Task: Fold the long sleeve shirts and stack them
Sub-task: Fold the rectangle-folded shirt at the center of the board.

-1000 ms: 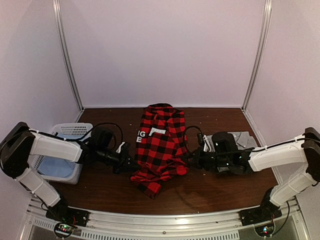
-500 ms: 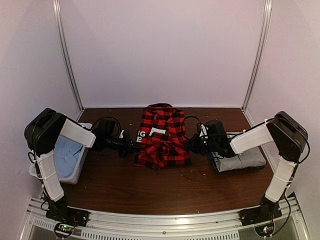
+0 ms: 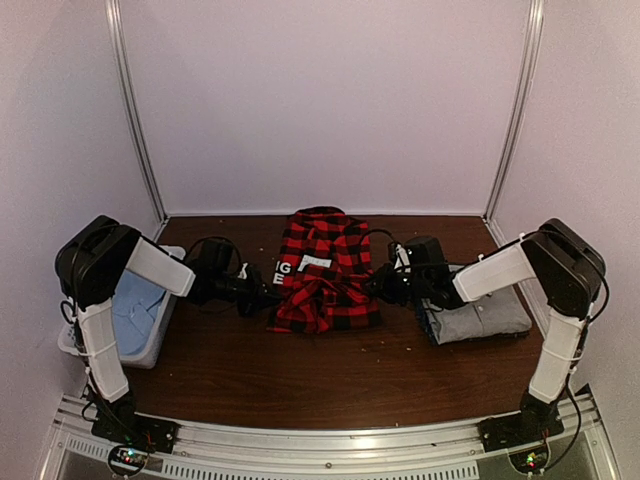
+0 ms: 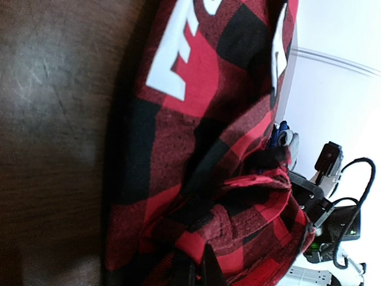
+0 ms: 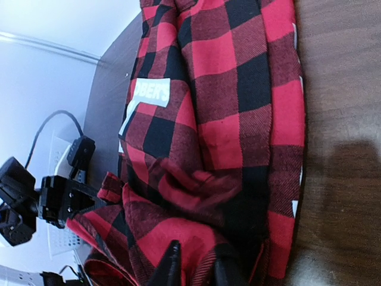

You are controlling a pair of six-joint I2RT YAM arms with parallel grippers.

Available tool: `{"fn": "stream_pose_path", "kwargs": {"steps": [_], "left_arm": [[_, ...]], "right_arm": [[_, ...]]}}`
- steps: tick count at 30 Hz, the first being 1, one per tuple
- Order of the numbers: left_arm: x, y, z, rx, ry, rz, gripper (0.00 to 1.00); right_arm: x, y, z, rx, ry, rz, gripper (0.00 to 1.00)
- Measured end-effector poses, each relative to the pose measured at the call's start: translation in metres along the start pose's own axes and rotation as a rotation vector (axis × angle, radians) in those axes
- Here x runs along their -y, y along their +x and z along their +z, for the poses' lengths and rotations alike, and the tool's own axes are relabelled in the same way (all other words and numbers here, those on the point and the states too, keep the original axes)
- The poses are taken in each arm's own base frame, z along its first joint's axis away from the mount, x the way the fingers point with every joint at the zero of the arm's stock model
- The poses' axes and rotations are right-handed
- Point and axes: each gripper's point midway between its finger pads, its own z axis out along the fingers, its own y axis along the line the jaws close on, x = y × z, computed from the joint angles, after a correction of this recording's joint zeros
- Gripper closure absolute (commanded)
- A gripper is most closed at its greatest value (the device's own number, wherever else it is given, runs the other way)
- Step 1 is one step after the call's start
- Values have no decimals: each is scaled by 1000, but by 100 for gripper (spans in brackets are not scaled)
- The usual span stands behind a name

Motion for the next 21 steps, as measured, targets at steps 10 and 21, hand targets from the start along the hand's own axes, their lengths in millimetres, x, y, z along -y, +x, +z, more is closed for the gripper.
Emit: {"fn": "stream_pose_path", "kwargs": {"steps": [10, 21], "left_arm": [[16, -6, -15, 66, -16, 76, 44], [37, -3, -35, 102, -30, 219, 41]], "right_arm": [[-2, -3, -4, -21, 24, -51, 39], [-12, -9, -17, -24, 50, -117, 26]]}}
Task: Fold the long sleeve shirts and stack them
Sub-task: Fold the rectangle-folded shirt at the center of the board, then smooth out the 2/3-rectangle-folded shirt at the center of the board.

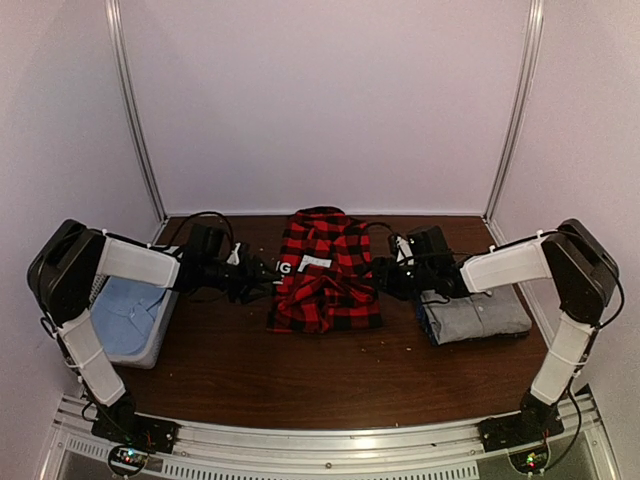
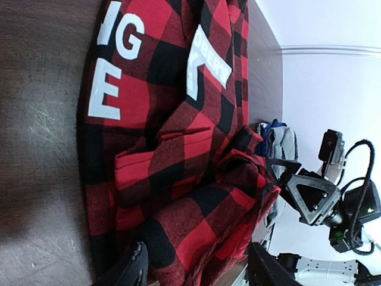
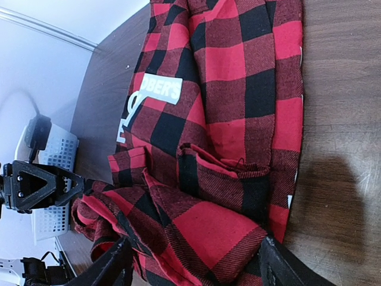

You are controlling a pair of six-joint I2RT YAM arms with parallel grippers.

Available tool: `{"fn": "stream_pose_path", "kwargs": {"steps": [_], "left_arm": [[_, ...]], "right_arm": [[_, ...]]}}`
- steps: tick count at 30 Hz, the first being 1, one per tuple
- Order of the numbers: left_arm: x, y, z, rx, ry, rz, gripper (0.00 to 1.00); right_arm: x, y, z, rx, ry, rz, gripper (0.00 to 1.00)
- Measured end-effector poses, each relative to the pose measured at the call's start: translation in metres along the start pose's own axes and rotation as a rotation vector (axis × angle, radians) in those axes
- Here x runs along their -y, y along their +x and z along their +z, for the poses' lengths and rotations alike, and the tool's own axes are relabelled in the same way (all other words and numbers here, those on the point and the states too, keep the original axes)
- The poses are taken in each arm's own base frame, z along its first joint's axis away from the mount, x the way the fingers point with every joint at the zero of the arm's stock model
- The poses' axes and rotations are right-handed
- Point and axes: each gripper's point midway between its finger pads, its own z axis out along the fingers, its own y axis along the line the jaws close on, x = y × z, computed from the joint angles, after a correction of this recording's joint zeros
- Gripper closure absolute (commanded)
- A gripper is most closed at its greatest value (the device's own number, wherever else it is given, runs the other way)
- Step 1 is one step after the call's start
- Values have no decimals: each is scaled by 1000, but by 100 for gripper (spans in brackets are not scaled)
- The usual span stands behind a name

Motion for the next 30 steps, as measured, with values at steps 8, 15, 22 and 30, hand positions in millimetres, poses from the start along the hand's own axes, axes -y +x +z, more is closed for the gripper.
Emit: {"fn": "stream_pose_path", "kwargs": {"steps": [8, 15, 22, 30], "left_arm": [[3, 5, -19, 4, -59, 127, 42], [1, 25, -33, -10, -112, 226, 57], [-18, 84, -15, -144, -187, 273, 71], [-37, 103, 3, -204, -238, 270, 81]], "right_arm": [[-7, -5, -20, 21, 40, -67, 32], [-33, 5, -31, 38, 49, -185, 50], [-46, 46, -17, -42, 74, -283, 65], [-47, 74, 13, -120, 104, -337, 71]]}}
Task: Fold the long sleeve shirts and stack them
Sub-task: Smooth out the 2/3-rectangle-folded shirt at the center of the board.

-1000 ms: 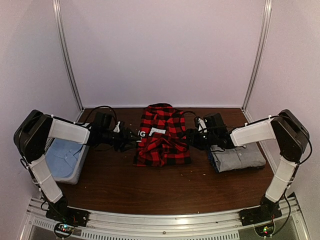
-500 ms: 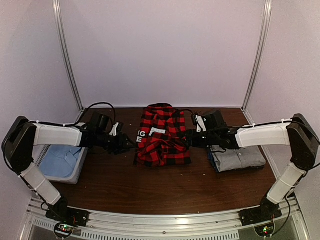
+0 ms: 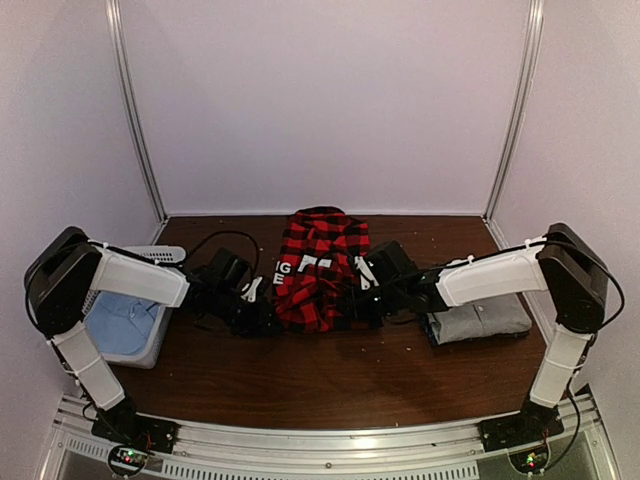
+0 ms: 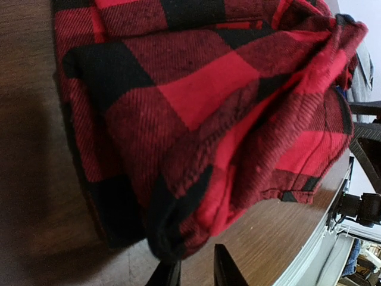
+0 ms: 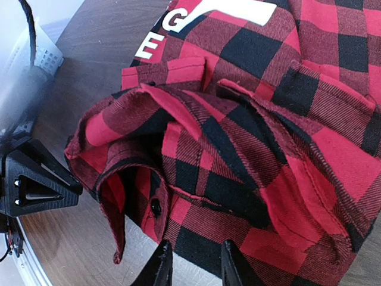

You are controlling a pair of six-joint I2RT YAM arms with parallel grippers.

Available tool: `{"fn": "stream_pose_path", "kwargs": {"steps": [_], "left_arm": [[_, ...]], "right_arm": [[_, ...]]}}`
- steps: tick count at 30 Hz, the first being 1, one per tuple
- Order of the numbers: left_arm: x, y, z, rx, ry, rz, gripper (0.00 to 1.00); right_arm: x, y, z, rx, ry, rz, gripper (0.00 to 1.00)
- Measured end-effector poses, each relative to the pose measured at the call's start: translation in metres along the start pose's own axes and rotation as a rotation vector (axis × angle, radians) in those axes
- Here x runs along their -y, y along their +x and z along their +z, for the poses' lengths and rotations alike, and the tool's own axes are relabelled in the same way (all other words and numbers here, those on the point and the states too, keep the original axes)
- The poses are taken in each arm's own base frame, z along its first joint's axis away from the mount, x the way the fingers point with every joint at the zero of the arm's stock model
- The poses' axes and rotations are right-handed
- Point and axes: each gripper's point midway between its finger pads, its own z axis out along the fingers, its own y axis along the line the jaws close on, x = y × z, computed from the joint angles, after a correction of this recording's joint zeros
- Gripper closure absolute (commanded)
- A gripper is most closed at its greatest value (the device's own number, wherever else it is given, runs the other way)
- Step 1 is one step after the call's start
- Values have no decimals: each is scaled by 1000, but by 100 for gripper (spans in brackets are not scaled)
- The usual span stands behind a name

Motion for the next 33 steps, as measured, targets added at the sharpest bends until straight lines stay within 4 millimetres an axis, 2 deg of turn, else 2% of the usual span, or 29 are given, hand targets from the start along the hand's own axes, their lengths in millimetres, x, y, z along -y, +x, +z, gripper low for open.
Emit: {"fn": "stream_pose_path", "kwargs": {"steps": [3, 6, 11, 16, 20, 23, 26, 28, 31, 33], "left_arm": [[-1, -7, 9, -7, -10, -4, 84], [8, -24, 17, 7, -6, 6, 87], [31, -74, 23, 87, 26, 37, 88], [32, -123, 21, 163, 39, 22, 87], [32, -161, 23, 209, 49, 13, 84], [34, -183, 19, 245, 60, 13, 81], [37, -199, 8, 272, 67, 15, 74], [37, -210, 0, 294, 70, 19, 73], [29, -218, -12, 313, 56, 11, 72], [26, -220, -21, 324, 49, 12, 72]], "right_arm": [[4, 6, 8, -23, 17, -4, 72], [8, 8, 13, -34, 37, -7, 72], [12, 8, 20, -42, 64, -9, 72], [16, -1, 28, -36, 105, -17, 71], [20, -25, 37, -14, 143, -31, 70], [26, -56, 41, 30, 167, -33, 70], [38, -91, 46, 76, 191, -29, 69], [46, -109, 51, 92, 208, -30, 68], [58, -126, 56, 98, 233, -33, 65], [62, -130, 55, 95, 246, -37, 63]]}}
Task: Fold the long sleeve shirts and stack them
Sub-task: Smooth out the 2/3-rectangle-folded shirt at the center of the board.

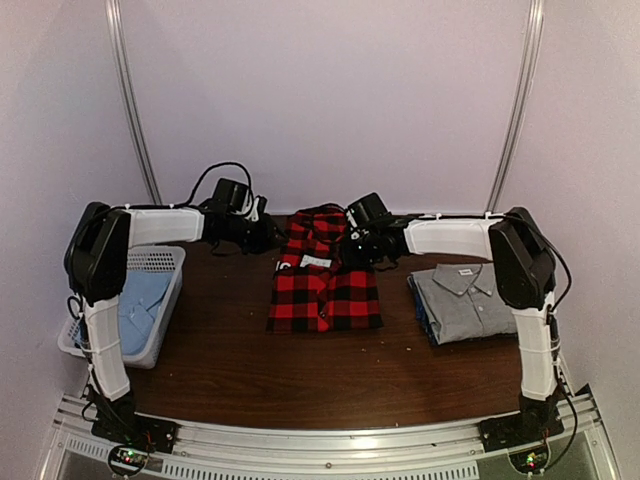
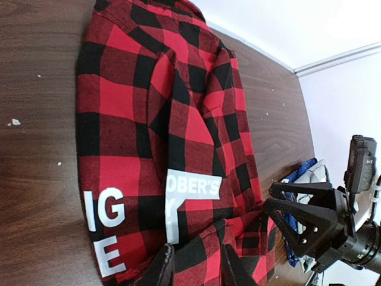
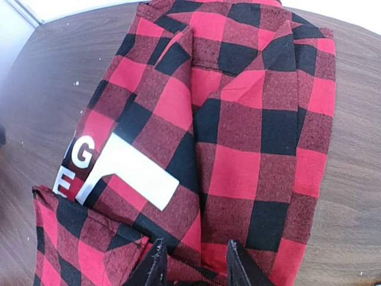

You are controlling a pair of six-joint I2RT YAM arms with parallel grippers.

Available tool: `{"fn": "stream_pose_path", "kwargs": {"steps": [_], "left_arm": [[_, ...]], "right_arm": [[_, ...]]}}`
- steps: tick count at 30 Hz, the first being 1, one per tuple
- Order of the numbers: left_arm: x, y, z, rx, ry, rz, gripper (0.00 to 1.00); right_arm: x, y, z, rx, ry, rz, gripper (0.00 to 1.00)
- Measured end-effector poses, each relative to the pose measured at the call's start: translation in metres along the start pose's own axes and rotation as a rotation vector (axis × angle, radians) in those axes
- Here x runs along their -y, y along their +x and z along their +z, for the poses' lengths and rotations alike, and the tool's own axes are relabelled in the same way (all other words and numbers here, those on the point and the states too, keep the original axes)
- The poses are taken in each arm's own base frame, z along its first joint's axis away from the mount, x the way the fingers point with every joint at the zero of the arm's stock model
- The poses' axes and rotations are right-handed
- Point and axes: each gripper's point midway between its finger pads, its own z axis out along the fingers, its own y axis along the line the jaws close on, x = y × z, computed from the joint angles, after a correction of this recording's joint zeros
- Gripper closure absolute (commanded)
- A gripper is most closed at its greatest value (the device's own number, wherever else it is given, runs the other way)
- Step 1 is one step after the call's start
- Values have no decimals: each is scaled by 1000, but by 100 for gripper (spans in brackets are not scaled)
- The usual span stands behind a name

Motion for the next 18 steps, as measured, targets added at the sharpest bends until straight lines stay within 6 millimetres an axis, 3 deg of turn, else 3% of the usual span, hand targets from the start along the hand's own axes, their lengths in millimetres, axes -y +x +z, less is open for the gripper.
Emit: {"fn": "stream_pose_path", "kwargs": {"steps": [3, 9, 15, 18], "left_arm": [[-1, 4, -16, 5, -1, 4, 72], [-5, 45, -40, -44, 14, -5, 73], [-16, 74, -39, -100, 1, -13, 74], [-13, 79, -37, -112, 8, -3, 76]], "right_arm": [[0, 1, -5, -12, 7, -15, 57], [3, 9, -34, -14, 5, -22, 55], [7, 15, -78, 32, -27, 21, 63], [7, 27, -77, 21, -43, 36, 69]]}}
